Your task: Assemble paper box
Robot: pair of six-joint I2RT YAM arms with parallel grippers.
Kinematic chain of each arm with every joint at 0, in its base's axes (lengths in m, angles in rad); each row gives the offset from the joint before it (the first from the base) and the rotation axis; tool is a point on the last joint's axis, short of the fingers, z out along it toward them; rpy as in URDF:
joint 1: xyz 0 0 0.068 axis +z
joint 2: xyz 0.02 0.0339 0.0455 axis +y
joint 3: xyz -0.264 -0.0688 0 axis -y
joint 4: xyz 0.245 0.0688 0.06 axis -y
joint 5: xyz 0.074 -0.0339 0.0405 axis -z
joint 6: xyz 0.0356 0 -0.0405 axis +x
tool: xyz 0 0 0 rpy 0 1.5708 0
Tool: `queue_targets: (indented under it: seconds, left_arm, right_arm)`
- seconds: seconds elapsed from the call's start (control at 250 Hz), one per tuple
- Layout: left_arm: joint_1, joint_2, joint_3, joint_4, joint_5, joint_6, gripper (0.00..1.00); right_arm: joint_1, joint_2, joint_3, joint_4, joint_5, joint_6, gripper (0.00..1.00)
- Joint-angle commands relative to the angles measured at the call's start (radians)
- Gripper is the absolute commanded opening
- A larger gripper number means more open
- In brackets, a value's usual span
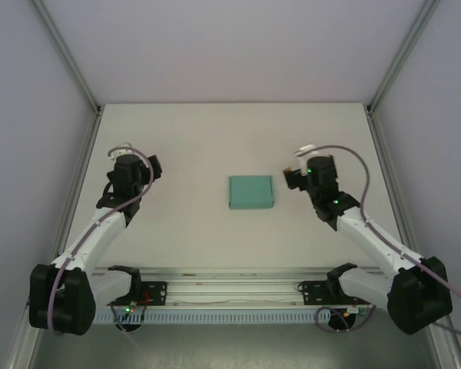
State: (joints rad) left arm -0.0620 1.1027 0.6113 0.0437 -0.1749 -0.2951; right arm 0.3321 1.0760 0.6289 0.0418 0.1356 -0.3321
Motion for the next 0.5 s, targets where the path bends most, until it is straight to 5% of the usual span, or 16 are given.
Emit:
queue_targets:
  seconds: [0.0, 0.172, 0.348, 0.456, 0.496]
  left_arm:
    - [0.023, 0.025, -0.107, 0.264, -0.083, 0.132, 1.0]
    - [0.046, 0.062, -0.26, 0.57, -0.039, 0.185, 1.0]
    - [0.058, 0.179, -0.341, 0.797, -0.031, 0.208, 1.0]
    - [0.062, 0.209, -0.302, 0.765, -0.023, 0.198, 1.0]
    - [0.064, 0.219, -0.289, 0.754, -0.027, 0.204, 1.0]
  right_arm:
    - [-0.148, 0.0, -0.151, 0.321, -0.013, 0.296, 1.0]
    - [-0.21, 0.115, -0.309, 0.708, 0.018, 0.255, 1.0]
    - [-0.281, 0.265, -0.284, 0.742, -0.116, 0.283, 1.0]
    - [-0.293, 0.438, -0.329, 0.996, -0.12, 0.289, 1.0]
    - [-0.302, 0.444, -0.296, 0.933, -0.101, 0.31, 1.0]
